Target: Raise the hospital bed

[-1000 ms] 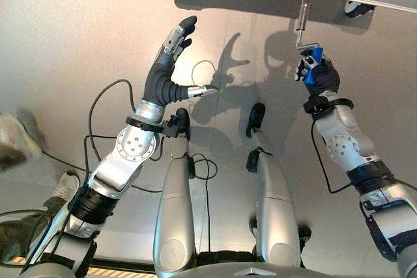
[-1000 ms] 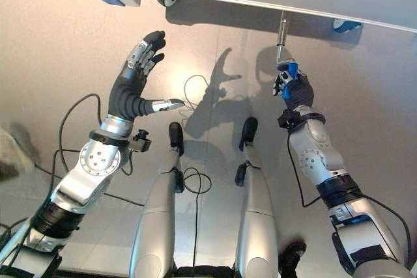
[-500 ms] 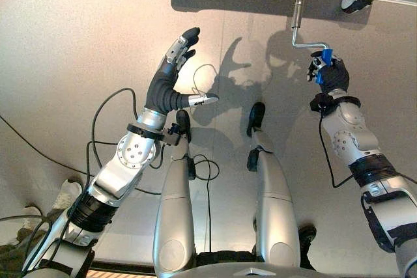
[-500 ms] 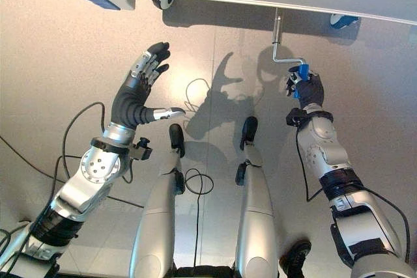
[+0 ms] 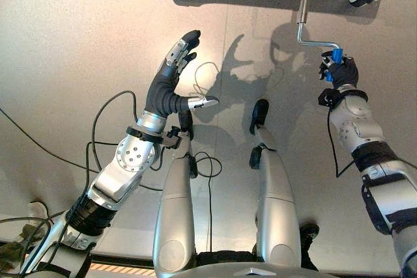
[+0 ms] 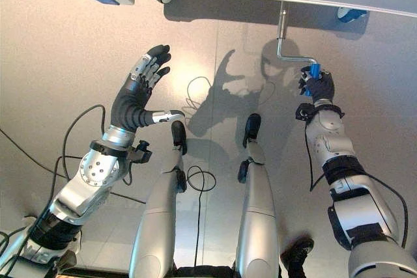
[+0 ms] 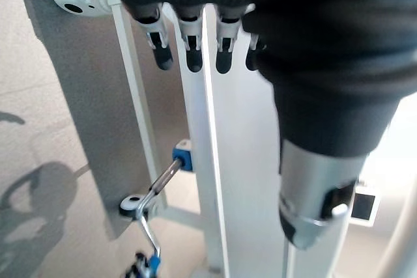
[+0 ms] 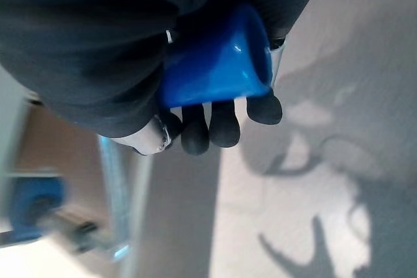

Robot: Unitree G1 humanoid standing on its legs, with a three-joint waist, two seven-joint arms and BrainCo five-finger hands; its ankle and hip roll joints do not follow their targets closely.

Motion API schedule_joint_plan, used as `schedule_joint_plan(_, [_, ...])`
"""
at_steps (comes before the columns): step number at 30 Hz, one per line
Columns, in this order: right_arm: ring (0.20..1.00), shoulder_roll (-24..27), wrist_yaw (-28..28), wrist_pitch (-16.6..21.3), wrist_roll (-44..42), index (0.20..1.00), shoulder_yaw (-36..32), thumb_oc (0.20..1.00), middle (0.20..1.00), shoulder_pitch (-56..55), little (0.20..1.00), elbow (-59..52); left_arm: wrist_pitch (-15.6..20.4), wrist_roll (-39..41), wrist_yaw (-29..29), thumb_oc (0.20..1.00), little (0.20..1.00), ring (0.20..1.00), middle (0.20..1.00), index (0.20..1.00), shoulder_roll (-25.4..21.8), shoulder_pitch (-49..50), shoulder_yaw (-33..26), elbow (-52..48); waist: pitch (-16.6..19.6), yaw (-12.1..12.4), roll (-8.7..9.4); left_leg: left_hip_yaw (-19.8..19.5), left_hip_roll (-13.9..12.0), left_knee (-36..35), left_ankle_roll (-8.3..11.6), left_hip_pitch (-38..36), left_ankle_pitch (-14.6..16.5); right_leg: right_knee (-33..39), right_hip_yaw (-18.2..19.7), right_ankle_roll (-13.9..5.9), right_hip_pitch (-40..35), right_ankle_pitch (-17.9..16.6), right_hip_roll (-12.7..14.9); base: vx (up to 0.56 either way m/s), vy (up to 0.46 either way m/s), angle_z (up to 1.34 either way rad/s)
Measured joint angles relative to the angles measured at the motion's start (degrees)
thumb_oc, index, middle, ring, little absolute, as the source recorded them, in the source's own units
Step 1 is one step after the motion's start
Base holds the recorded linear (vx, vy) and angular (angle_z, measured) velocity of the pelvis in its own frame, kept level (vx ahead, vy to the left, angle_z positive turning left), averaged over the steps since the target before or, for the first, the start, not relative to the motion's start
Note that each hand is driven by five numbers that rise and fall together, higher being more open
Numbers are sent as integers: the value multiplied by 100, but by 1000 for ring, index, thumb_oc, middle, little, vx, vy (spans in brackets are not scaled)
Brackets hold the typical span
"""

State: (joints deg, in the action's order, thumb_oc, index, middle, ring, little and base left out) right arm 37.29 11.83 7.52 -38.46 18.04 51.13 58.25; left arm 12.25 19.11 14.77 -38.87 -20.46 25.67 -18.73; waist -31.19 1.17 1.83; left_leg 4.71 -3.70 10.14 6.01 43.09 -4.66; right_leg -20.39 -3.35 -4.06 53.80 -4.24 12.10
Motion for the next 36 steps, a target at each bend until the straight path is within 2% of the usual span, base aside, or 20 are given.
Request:
schedule_joint_plan(1, [200, 8, -41, -126, 202, 200, 50, 200, 200, 248, 200, 409, 17, 0, -40, 1000, 1000, 1000, 1000, 1000, -14, -6, 76, 0, 0, 33, 0, -2, 21, 0, -10, 12, -5, -42, 0, -7, 23, 13, 23, 12, -22, 8])
schedule_joint_plan(4, [200, 19, -61, -152, 367, 200, -36, 200, 200, 384, 200, 854, 52, 30, -72, 1000, 1000, 1000, 1000, 1000, -17, -83, 161, 0, 7, 167, -15, -16, 57, 0, -22, 85, -16, -201, 4, -3, 149, 85, 68, 7, -12, 10])
schedule_joint_plan(15, [200, 41, -36, -348, 761, 200, -185, 200, 200, 635, 200, 1442, 61, 99, -73, 1000, 1000, 1000, 1000, 1000, -30, -166, 268, 5, 14, 318, -120, -55, 200, 55, -12, 278, -42, -654, 45, -11, 506, 341, 221, 6, 3, 6])
schedule_joint_plan(18, [200, 104, -13, -380, 859, 200, -175, 200, 200, 772, 200, 1578, 79, 195, -69, 1000, 1000, 1000, 1000, 1000, 69, -308, 301, 5, 30, 424, -254, -84, 215, 115, -11, 421, -42, -768, 46, -7, 656, 377, 254, 5, 14, 5])
schedule_joint_plan(24, [200, 149, 37, -423, 989, 200, -168, 200, 200, 934, 200, 1681, 81, 204, -65, 1000, 1000, 1000, 1000, 1000, 79, -336, 296, 11, 27, 480, -328, -175, 236, 300, 10, 681, -26, -1014, 29, 54, 916, 454, 272, 6, 0, 6])
schedule_joint_plan(26, [200, 184, 90, -437, 1141, 200, -145, 200, 200, 983, 200, 1735, 84, 220, -64, 1000, 1000, 1000, 1000, 1000, 169, -343, 301, 12, 43, 503, -417, -188, 260, 381, 11, 741, -22, -1126, 32, 60, 979, 488, 311, 11, 20, 10])
schedule_joint_plan(30, [200, 212, 130, -451, 1308, 200, -137, 200, 200, 1120, 200, 1826, 107, 245, -63, 1000, 1000, 1000, 1000, 1000, 211, -352, 298, 11, 46, 534, -483, -209, 286, 501, -4, 883, 5, -1316, 53, 73, 1146, 567, 350, 21, 4, 7])
schedule_joint_plan(36, [200, 242, 183, -652, 1540, 200, 75, 200, 200, 1303, 200, 2044, 122, 248, -58, 1000, 1000, 1000, 1000, 1000, 288, -314, 379, 39, 80, 605, -643, -335, 319, 748, 81, 1032, 77, -1648, 24, 141, 1304, 740, 404, 20, 9, 9])
